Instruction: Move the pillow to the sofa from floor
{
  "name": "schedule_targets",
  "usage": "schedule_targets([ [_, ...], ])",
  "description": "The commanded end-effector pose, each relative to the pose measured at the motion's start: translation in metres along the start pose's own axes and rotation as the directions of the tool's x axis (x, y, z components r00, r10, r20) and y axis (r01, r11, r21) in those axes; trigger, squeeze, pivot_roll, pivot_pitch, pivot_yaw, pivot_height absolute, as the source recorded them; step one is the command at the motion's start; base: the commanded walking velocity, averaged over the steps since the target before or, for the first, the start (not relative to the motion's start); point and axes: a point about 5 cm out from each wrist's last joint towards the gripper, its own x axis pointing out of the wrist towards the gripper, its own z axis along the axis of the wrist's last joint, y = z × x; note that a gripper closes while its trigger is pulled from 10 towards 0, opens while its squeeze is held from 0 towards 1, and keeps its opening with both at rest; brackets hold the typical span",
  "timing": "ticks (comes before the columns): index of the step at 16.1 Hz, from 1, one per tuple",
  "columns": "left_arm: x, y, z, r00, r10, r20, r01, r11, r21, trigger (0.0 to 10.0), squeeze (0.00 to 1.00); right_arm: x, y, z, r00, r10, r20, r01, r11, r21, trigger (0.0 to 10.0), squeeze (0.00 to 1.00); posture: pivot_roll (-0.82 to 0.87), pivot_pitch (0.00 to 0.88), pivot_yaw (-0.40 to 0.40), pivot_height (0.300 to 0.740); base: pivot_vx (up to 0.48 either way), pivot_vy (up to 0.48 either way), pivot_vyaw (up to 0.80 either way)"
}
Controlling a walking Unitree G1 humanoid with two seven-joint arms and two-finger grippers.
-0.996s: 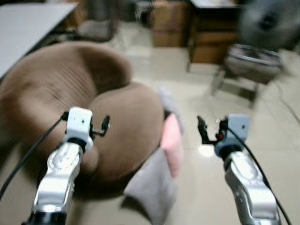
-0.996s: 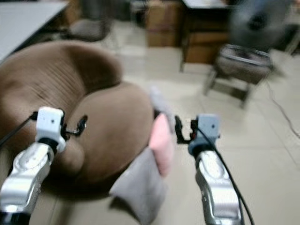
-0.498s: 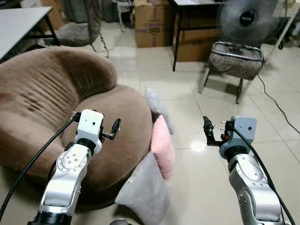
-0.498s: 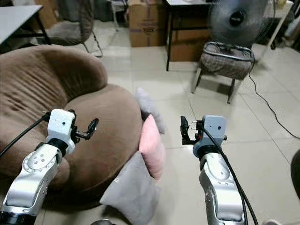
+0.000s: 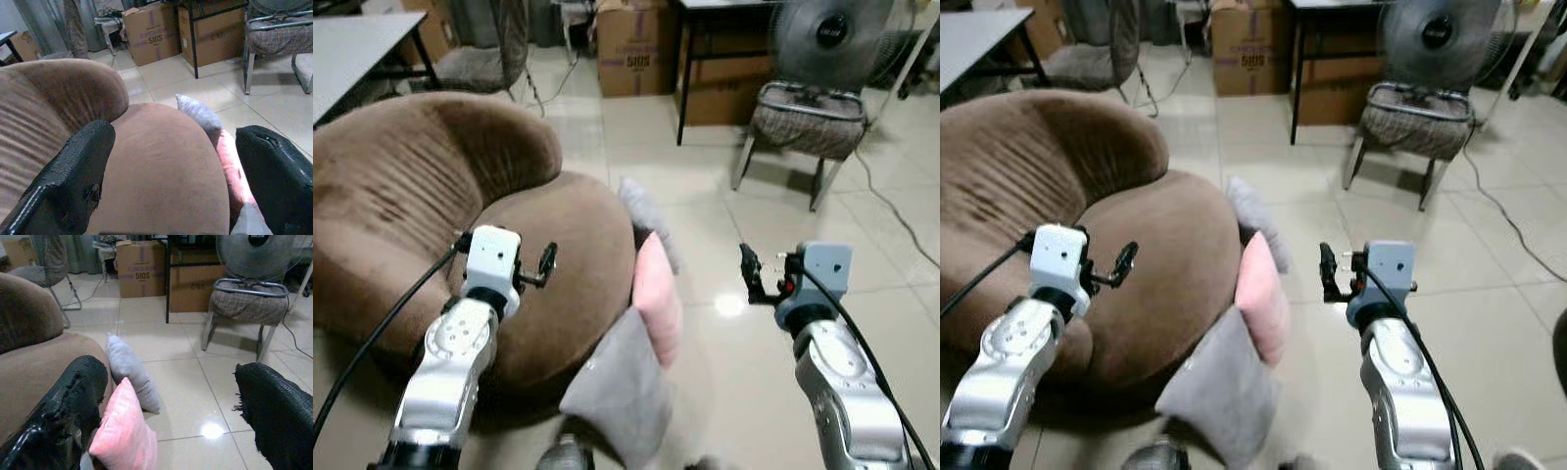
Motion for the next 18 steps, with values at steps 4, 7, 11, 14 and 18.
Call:
schedule_targets([
  [4, 0.0005, -0.0007, -0.0020, 1.000, 0.000, -0.007, 0.001, 1.000, 0.003, 10.0, 0.00, 0.0001, 0.0008, -0.0006, 1.000, 0.005, -0.001, -0.005, 1.000, 0.002, 10.0, 0.00, 0.01, 0.000, 0.036, 0.630, 0.000, 0.000, 0.00],
  [7, 0.0006, -0.0011, -0.0030, 1.000, 0.002, -0.009, -0.002, 1.000, -0.001, 10.0, 0.00, 0.0007, 0.0006, -0.0010, 1.000, 0.007, -0.001, -0.007, 1.000, -0.002, 10.0, 0.00, 0.01, 0.000, 0.035, 0.630, 0.000, 0.000, 0.00],
  [11, 0.0005, -0.0011, -0.0039, 1.000, 0.003, -0.013, -0.003, 1.000, 0.005, 10.0, 0.00, 0.0007, 0.0019, -0.0030, 1.000, 0.008, -0.007, -0.008, 1.000, -0.006, 10.0, 0.00, 0.01, 0.000, 0.035, 0.630, 0.000, 0.000, 0.00],
  [14, 0.0007, -0.0017, -0.0041, 1.000, -0.003, -0.011, 0.003, 1.000, 0.009, 10.0, 0.00, -0.0002, 0.0033, -0.0054, 1.000, 0.015, -0.017, -0.015, 1.000, 0.003, 10.0, 0.00, 0.01, 0.000, 0.038, 0.625, 0.000, 0.000, 0.00],
  [18, 0.0017, -0.0015, -0.0032, 1.000, -0.004, -0.010, 0.004, 1.000, 0.014, 10.0, 0.00, -0.0002, 0.0033, -0.0053, 1.000, 0.013, -0.015, -0.013, 1.000, 0.003, 10.0, 0.00, 0.01, 0.000, 0.037, 0.585, 0.000, 0.000, 0.00],
])
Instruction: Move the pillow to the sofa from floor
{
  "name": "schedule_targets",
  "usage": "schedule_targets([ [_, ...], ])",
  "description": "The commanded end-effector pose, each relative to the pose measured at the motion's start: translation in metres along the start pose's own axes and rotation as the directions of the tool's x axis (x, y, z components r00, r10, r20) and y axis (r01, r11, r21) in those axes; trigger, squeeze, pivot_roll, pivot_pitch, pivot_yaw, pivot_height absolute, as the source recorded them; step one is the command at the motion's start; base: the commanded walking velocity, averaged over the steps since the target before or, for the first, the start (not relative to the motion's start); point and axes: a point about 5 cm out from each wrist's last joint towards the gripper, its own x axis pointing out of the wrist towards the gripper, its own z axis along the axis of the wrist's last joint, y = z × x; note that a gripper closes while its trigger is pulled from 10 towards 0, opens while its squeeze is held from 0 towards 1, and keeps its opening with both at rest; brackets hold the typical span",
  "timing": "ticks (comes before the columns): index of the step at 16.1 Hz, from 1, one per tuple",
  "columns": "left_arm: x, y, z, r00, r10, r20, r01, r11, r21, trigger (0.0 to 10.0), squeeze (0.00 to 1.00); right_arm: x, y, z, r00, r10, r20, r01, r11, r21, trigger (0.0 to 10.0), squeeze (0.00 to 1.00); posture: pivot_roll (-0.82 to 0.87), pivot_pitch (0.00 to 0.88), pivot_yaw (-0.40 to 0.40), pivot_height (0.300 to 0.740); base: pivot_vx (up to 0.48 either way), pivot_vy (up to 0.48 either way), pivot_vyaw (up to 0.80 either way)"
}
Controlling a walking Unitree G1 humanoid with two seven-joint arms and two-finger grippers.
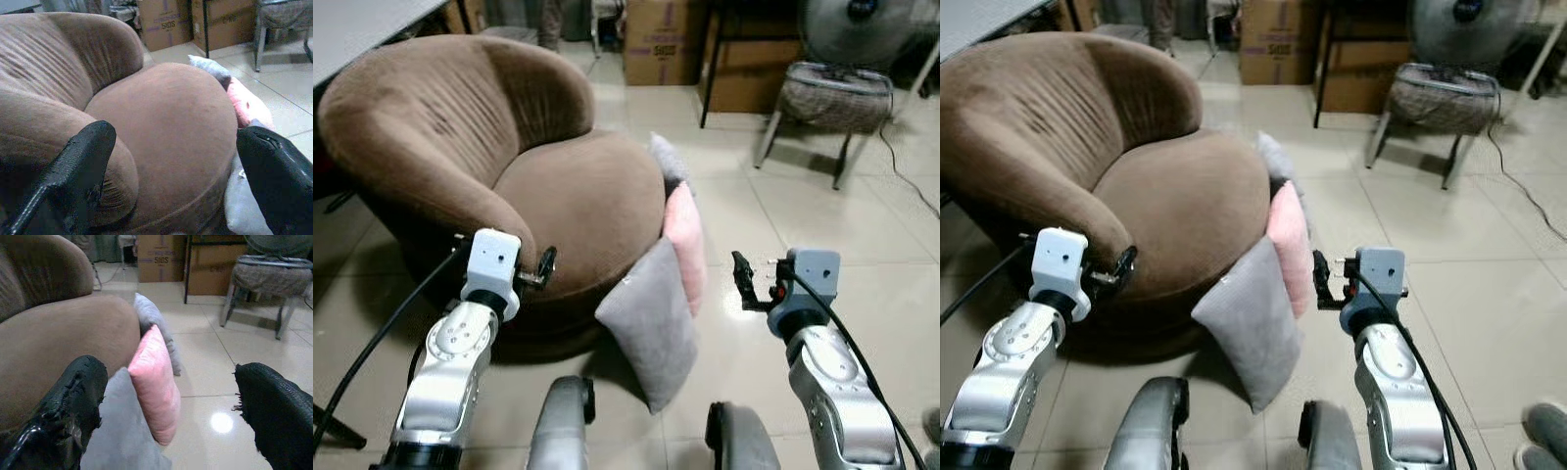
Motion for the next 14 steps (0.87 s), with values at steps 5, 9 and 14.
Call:
schedule_targets([
  [5, 0.0028, -0.0037, 0.0043, 1.000, -0.015, 0.011, 0.015, 1.000, 0.014, 10.0, 0.00, -0.0002, -0.0009, 0.0016, 1.000, -0.008, 0.008, 0.008, 1.000, -0.008, 10.0, 0.00, 0.02, 0.000, 0.039, 0.576, 0.000, 0.000, 0.00],
  [9, 0.0038, -0.0036, 0.0053, 1.000, -0.021, 0.019, 0.021, 0.999, 0.025, 10.0, 0.00, -0.0003, -0.0001, 0.0022, 1.000, -0.004, 0.009, 0.004, 1.000, -0.007, 10.0, 0.00, 0.02, 0.000, 0.041, 0.576, 0.000, 0.000, 0.00],
  [14, 0.0040, -0.0023, 0.0056, 1.000, -0.018, 0.018, 0.017, 1.000, 0.021, 10.0, 0.00, -0.0001, -0.0007, 0.0027, 1.000, -0.007, 0.011, 0.007, 1.000, -0.009, 10.0, 0.00, 0.02, 0.000, 0.042, 0.576, 0.326, 0.000, -0.44],
])
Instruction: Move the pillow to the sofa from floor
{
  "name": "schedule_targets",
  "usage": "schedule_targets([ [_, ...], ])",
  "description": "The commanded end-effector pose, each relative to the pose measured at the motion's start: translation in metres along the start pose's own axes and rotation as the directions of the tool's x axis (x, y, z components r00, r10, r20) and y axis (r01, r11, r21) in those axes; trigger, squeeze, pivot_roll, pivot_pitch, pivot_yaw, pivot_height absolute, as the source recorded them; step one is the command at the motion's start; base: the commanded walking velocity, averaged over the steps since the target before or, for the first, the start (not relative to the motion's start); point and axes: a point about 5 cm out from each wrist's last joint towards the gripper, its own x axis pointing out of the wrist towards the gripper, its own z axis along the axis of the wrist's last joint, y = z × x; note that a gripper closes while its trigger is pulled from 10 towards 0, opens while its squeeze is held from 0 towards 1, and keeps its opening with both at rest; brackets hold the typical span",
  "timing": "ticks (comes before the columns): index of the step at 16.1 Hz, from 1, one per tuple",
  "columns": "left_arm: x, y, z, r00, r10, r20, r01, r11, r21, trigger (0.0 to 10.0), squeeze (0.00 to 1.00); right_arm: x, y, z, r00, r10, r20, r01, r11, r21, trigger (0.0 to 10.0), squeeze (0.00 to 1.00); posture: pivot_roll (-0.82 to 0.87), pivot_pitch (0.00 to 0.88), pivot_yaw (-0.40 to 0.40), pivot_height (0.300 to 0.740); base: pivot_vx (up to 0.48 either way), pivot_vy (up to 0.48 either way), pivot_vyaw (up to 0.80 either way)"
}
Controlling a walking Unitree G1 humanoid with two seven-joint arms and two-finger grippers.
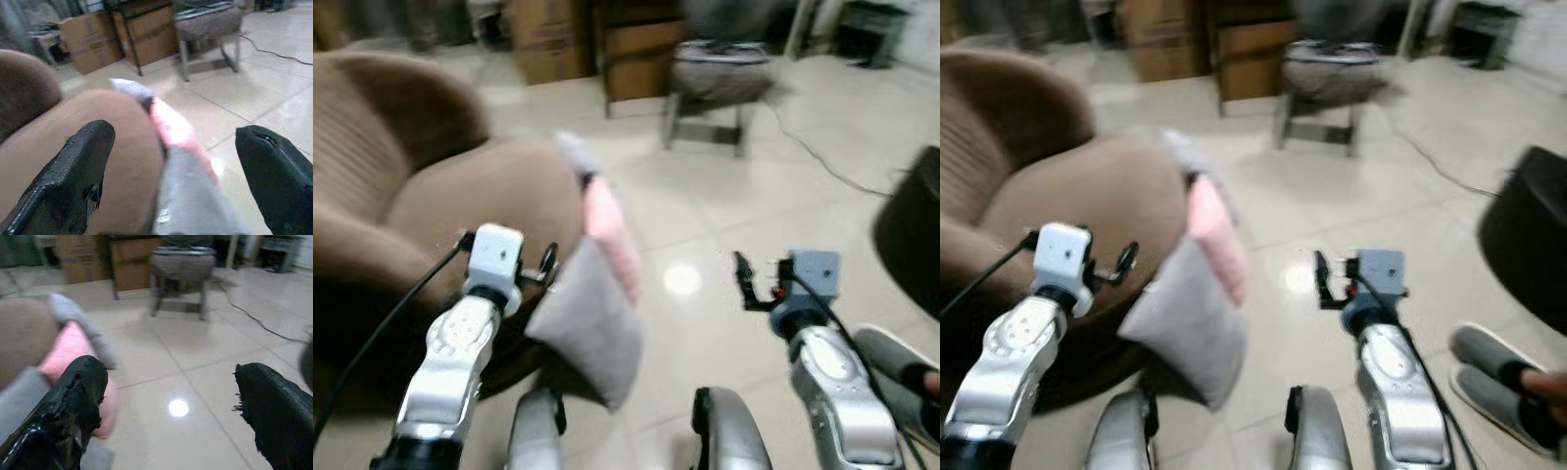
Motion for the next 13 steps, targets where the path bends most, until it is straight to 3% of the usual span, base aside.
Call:
schedule_targets([
  [1, -0.0010, 0.0043, 0.0004, 1.000, 0.008, -0.001, -0.008, 1.000, 0.017, 10.0, 0.00, 0.0006, 0.0033, 0.0028, 1.000, 0.010, 0.011, -0.010, 1.000, 0.006, 10.0, 0.00, 0.02, 0.000, 0.042, 0.576, 0.330, 0.000, 0.00],
  [7, -0.0005, 0.0086, -0.0008, 1.000, 0.027, -0.008, -0.027, 0.999, 0.019, 10.0, 0.00, 0.0029, 0.0045, 0.0052, 0.999, 0.037, 0.012, -0.037, 0.999, -0.023, 10.0, 0.00, 0.02, 0.000, 0.037, 0.576, 0.310, 0.000, 0.00],
  [10, -0.0001, 0.0098, -0.0007, 0.999, 0.034, -0.008, -0.034, 0.999, 0.022, 10.0, 0.00, 0.0037, 0.0073, 0.0050, 0.998, 0.061, 0.004, -0.061, 0.997, -0.045, 10.0, 0.00, 0.02, 0.000, 0.034, 0.576, 0.276, 0.000, 0.80],
  [13, -0.0002, 0.0092, -0.0024, 0.999, 0.034, -0.013, -0.034, 0.999, 0.020, 10.0, 0.00, 0.0038, 0.0043, 0.0051, 0.999, 0.047, 0.011, -0.047, 0.999, -0.020, 10.0, 0.00, 0.02, 0.000, 0.034, 0.576, 0.000, 0.000, 0.00],
])
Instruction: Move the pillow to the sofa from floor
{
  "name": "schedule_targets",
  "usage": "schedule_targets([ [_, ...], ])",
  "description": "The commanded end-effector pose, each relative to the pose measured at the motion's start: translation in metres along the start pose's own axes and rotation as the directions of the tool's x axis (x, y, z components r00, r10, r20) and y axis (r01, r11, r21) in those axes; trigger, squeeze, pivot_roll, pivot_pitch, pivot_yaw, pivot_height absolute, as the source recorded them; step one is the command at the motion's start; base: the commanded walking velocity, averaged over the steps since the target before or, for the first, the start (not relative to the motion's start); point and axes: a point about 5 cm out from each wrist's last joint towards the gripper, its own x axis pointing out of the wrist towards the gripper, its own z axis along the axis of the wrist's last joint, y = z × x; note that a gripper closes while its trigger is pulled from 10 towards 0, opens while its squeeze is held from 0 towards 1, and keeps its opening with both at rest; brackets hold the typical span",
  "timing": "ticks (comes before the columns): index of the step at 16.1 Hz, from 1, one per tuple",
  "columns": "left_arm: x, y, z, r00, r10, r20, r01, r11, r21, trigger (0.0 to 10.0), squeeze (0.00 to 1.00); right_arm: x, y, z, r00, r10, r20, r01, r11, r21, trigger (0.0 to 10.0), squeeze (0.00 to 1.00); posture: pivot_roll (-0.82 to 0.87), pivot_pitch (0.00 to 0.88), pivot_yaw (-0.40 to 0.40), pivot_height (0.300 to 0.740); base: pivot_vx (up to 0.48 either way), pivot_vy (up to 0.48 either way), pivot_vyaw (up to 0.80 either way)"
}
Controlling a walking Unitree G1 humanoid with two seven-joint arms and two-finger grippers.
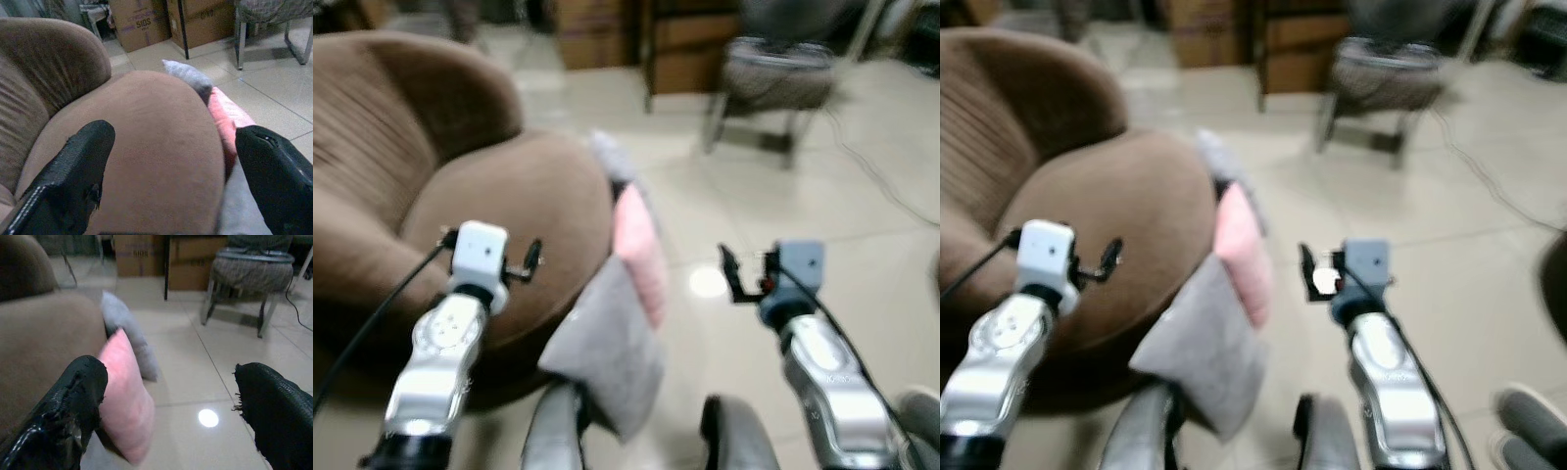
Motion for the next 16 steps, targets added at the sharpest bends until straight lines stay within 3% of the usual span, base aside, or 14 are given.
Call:
schedule_targets([
  [1, 0.000, -0.001, 0.001, 1.000, -0.005, -0.001, 0.005, 1.000, 0.016, 10.0, 0.00, -0.001, -0.002, 0.001, 1.000, -0.009, 0.004, 0.009, 1.000, 0.006, 10.0, 0.00, 0.02, 0.000, 0.035, 0.576, 0.000, 0.000, 0.00],
  [11, 0.002, -0.004, -0.002, 1.000, -0.021, -0.015, 0.021, 1.000, 0.010, 10.0, 0.00, -0.001, -0.003, 0.000, 1.000, -0.003, -0.002, 0.003, 1.000, 0.009, 10.0, 0.00, 0.01, 0.000, 0.035, 0.491, 0.000, 0.000, 0.00],
  [14, 0.013, -0.006, -0.020, 0.993, -0.039, -0.113, 0.031, 0.997, -0.077, 10.0, 0.00, 0.002, -0.005, 0.003, 0.997, 0.072, -0.009, -0.072, 0.995, -0.062, 10.0, 0.00, 0.00, 0.000, 0.031, 0.491, 0.000, 0.000, 0.00],
  [15, 0.019, -0.007, -0.026, 0.988, -0.083, -0.131, 0.064, 0.987, -0.145, 10.0, 1.00, 0.003, -0.006, 0.005, 0.993, 0.121, -0.018, -0.122, 0.989, -0.084, 10.0, 0.00, -0.01, 0.000, 0.029, 0.491, 0.000, 0.000, 0.00],
  [16, 0.024, -0.007, -0.028, 0.986, -0.092, -0.139, 0.071, 0.986, -0.154, 10.0, 1.00, 0.005, -0.007, 0.007, 0.989, 0.144, -0.022, -0.145, 0.985, -0.095, 10.0, 0.00, -0.01, 0.000, 0.030, 0.491, 0.000, 0.000, 0.00],
])
